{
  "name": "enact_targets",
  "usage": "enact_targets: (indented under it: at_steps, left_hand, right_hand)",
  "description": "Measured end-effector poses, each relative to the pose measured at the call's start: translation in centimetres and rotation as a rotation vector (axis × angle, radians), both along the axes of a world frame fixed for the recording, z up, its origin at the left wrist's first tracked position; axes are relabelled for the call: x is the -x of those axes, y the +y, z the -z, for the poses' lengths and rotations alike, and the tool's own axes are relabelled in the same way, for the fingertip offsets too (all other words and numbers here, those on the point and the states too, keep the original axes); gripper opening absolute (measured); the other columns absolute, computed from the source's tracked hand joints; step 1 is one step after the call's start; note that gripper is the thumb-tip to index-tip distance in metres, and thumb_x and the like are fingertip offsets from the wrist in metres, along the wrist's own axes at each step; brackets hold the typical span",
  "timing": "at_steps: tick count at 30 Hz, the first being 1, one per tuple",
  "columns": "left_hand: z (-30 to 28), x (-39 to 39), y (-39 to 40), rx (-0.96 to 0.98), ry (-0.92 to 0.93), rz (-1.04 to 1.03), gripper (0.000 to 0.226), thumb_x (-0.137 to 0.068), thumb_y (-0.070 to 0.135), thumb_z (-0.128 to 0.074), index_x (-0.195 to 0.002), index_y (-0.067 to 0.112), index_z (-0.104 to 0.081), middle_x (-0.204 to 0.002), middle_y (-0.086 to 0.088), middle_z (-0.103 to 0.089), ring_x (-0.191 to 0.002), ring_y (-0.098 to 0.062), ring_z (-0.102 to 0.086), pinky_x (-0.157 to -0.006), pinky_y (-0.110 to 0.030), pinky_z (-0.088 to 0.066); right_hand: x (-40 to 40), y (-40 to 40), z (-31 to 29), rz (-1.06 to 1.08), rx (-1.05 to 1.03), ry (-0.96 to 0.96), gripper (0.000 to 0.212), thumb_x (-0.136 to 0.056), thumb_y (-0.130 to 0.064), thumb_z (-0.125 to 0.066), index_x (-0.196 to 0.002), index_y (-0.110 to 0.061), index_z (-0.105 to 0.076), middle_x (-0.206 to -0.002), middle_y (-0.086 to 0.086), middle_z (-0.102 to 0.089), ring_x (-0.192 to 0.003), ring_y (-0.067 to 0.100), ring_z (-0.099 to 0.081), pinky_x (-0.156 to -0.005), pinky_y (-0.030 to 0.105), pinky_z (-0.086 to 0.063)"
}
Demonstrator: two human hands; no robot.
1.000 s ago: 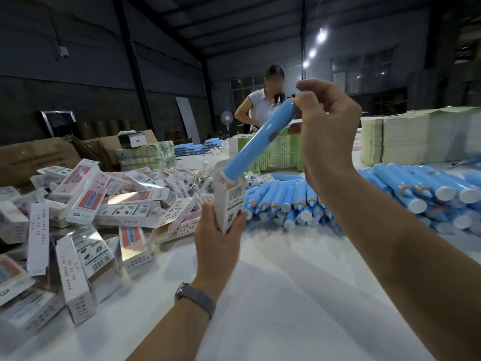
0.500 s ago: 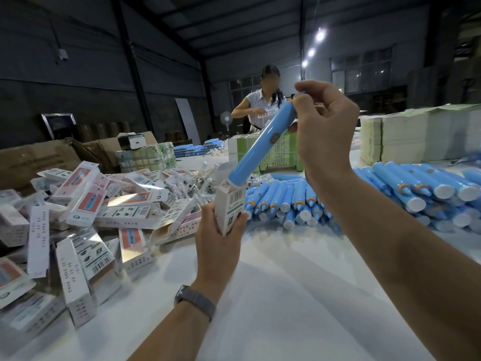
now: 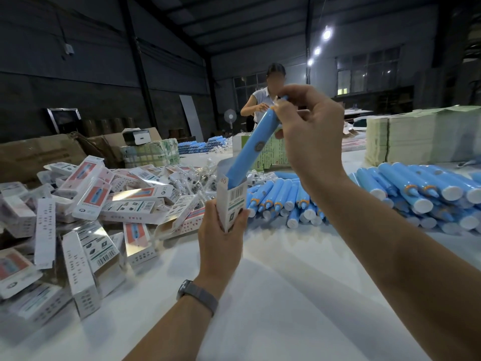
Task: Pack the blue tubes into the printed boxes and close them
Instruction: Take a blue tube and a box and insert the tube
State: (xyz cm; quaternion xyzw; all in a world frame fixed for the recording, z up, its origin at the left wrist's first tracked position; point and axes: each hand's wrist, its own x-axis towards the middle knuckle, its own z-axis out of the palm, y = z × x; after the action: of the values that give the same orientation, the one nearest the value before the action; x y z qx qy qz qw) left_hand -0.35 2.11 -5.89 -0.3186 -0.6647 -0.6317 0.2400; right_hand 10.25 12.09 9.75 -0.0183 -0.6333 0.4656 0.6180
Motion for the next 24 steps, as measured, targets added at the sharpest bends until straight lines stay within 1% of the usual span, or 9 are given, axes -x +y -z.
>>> enact_targets:
  at_steps: [2, 4, 6, 10, 11, 15, 17, 21, 24]
  left_hand:
    - [0.0, 0.0, 0.0, 0.001, -0.006, 0.011, 0.035, -0.086, 0.022, -0.076, -0.088, 0.028, -0.042, -0.098, 0.000, -0.067, -0.088, 0.001, -0.062, -0.063, -0.009, -0.047]
    - [0.0, 0.1, 0.0, 0.011, -0.001, 0.013, 0.035, -0.087, 0.022, -0.076, -0.087, 0.029, -0.042, -0.099, 0.001, -0.067, -0.089, 0.003, -0.061, -0.064, -0.008, -0.047]
    - [0.1, 0.0, 0.0, 0.021, 0.020, 0.007, 0.036, -0.086, 0.025, -0.076, -0.087, 0.032, -0.041, -0.098, 0.003, -0.067, -0.088, 0.002, -0.062, -0.065, -0.010, -0.048]
    - [0.2, -0.1, 0.0, 0.051, 0.033, 0.019, 0.037, -0.087, 0.029, -0.076, -0.087, 0.039, -0.040, -0.097, 0.007, -0.066, -0.089, -0.016, -0.065, -0.070, -0.041, -0.058]
    - [0.2, -0.1, 0.0, 0.055, 0.035, 0.020, 0.037, -0.087, 0.028, -0.076, -0.087, 0.039, -0.040, -0.098, 0.008, -0.066, -0.089, -0.016, -0.065, -0.070, -0.043, -0.058]
    - [0.2, 0.0, -0.1, 0.040, 0.038, 0.014, 0.035, -0.088, 0.029, -0.075, -0.089, 0.036, -0.041, -0.098, 0.017, -0.065, -0.088, 0.002, -0.063, -0.067, -0.021, -0.054]
    - [0.2, 0.0, -0.2, 0.048, 0.049, 0.021, 0.035, -0.089, 0.029, -0.074, -0.090, 0.040, -0.041, -0.098, 0.017, -0.065, -0.088, 0.002, -0.064, -0.066, -0.019, -0.054]
    - [0.2, -0.4, 0.0, 0.097, 0.124, 0.007, 0.031, -0.086, 0.038, -0.068, -0.089, 0.050, -0.039, -0.089, 0.009, -0.062, -0.081, -0.019, -0.062, -0.064, -0.041, -0.053]
    - [0.3, -0.3, 0.1, 0.071, 0.085, 0.039, 0.026, -0.087, 0.036, -0.066, -0.090, 0.040, -0.040, -0.096, 0.004, -0.064, -0.089, -0.024, -0.063, -0.069, -0.047, -0.054]
  right_hand:
    - [-0.1, 0.1, -0.1, 0.004, -0.011, -0.005, 0.014, -0.088, -0.016, -0.063, -0.099, -0.021, -0.068, -0.080, -0.010, -0.066, -0.076, 0.018, -0.069, -0.071, 0.045, -0.059]
    - [-0.2, 0.3, -0.2, 0.014, -0.018, -0.009, 0.019, -0.086, -0.015, -0.064, -0.105, -0.015, -0.066, -0.082, -0.007, -0.066, -0.075, 0.017, -0.069, -0.072, 0.044, -0.060]
    - [-0.3, 0.5, -0.4, 0.014, -0.003, -0.012, 0.020, -0.083, -0.017, -0.066, -0.103, -0.014, -0.066, -0.083, -0.005, -0.067, -0.076, 0.015, -0.069, -0.073, 0.043, -0.060]
    - [-0.3, 1.0, -0.4, -0.024, 0.066, -0.010, 0.008, -0.078, -0.018, -0.069, -0.085, -0.022, -0.068, -0.081, -0.002, -0.071, -0.080, 0.017, -0.069, -0.076, 0.043, -0.059]
    - [-0.3, 1.0, -0.4, -0.027, 0.070, -0.015, 0.007, -0.078, -0.017, -0.069, -0.083, -0.023, -0.068, -0.080, -0.002, -0.072, -0.080, 0.018, -0.070, -0.075, 0.041, -0.060]
    - [-0.1, 0.9, -0.2, -0.042, 0.053, -0.012, 0.007, -0.080, -0.014, -0.071, -0.084, -0.020, -0.070, -0.079, -0.001, -0.072, -0.076, 0.017, -0.070, -0.067, 0.028, -0.057]
    - [-0.1, 0.9, -0.3, -0.029, 0.015, -0.002, 0.008, -0.080, -0.014, -0.071, -0.083, -0.020, -0.070, -0.076, -0.005, -0.071, -0.072, 0.010, -0.069, -0.065, 0.023, -0.054]
    - [-0.1, 0.1, 0.3, 0.035, -0.143, -0.042, 0.013, -0.077, -0.014, -0.073, -0.080, -0.026, -0.069, -0.070, -0.013, -0.069, -0.065, -0.001, -0.064, -0.068, 0.022, -0.057]
    - [0.7, -0.8, 1.8, 0.079, -0.293, -0.164, 0.008, -0.078, -0.016, -0.074, -0.081, -0.023, -0.071, -0.071, -0.013, -0.070, -0.066, 0.002, -0.067, -0.073, 0.030, -0.059]
